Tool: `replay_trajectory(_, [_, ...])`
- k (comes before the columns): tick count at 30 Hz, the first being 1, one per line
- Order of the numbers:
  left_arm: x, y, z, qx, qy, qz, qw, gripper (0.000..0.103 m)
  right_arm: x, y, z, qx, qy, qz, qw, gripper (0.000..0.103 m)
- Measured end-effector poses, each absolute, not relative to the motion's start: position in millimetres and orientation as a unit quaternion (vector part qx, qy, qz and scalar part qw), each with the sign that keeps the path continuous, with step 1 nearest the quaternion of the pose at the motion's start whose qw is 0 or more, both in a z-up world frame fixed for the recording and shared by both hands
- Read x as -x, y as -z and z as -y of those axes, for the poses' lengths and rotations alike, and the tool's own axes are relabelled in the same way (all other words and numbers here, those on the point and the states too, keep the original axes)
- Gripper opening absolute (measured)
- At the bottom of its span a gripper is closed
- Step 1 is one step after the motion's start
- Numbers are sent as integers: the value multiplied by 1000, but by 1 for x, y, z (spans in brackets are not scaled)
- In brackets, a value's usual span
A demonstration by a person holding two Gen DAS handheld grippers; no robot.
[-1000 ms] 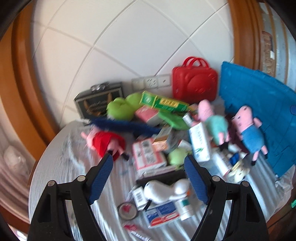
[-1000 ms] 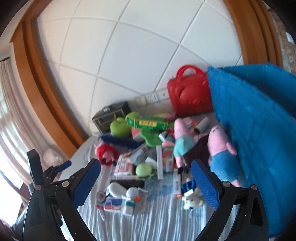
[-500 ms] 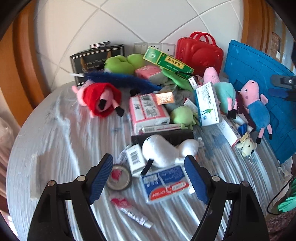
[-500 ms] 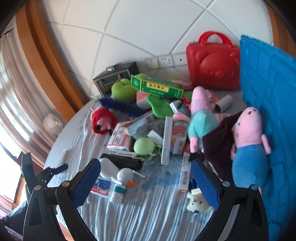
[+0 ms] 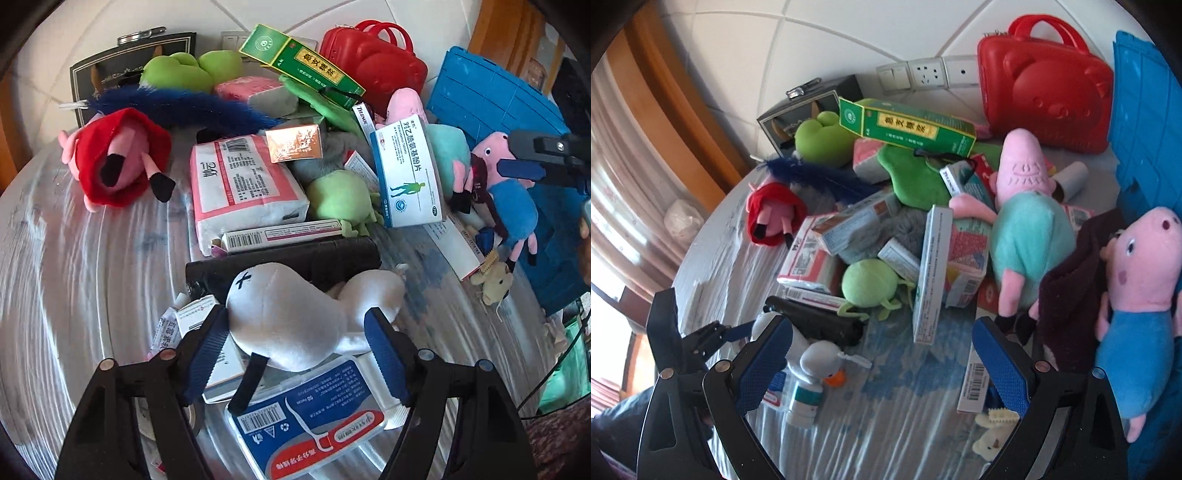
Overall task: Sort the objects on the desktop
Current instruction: 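Grasp the white plush toy with left tool while right tool grasps a white medicine box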
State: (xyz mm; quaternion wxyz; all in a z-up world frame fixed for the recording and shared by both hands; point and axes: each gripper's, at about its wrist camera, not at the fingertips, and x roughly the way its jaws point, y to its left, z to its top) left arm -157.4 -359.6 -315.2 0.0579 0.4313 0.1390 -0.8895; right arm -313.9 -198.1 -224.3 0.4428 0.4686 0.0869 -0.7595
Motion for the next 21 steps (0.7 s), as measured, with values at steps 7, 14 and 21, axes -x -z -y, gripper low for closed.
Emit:
replay_trajectory(7, [181,317,354,-447,883,-135,58,55,328,246,210,-486,754,-88,433,97])
replay_trajectory(14, [186,318,337,-451,882,-130,44,50,354,277,227,-528,732,-63,425,64])
replay_trajectory(21, [188,313,334,-442,888,-119,43,46,357,299,237,-535,730,-78,417,17])
